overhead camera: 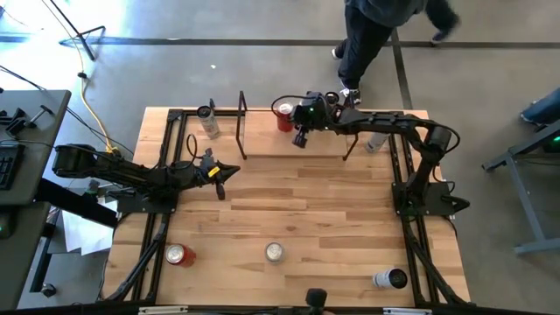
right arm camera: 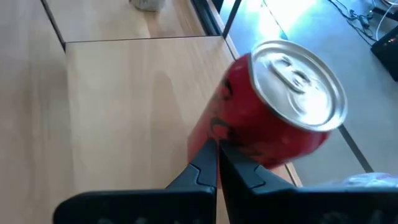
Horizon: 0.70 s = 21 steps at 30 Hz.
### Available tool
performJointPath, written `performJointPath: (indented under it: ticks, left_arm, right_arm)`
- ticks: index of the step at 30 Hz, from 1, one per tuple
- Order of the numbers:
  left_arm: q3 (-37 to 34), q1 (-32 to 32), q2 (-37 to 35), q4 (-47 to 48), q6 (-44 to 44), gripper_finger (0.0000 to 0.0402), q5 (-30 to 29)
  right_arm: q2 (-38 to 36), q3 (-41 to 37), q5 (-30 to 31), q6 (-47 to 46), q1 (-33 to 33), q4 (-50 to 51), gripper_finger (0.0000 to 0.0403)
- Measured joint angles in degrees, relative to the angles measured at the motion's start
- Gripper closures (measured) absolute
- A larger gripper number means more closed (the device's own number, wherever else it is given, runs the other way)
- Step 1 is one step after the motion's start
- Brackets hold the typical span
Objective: Place canned beverage on shelf
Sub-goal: Put the right red soda can on the shelf
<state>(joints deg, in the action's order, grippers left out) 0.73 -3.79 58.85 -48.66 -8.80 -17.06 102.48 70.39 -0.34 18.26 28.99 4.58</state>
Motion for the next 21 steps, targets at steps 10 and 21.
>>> performJointPath:
  ticks: [10, 21]
  left_arm:
    - [0.00, 0.00, 0.00, 0.32, -0.07, 0.0401, 0.00]
    - [0.00, 0.00, 0.01, 1.26, -0.58, 0.0401, 0.00]
  right_arm:
    - [-0.59, 2.57, 2.59, 3.89, -2.36, 3.53, 0.0403]
    - [-0.49, 7.00, 8.48, 7.24, -3.02, 14.90, 0.0403]
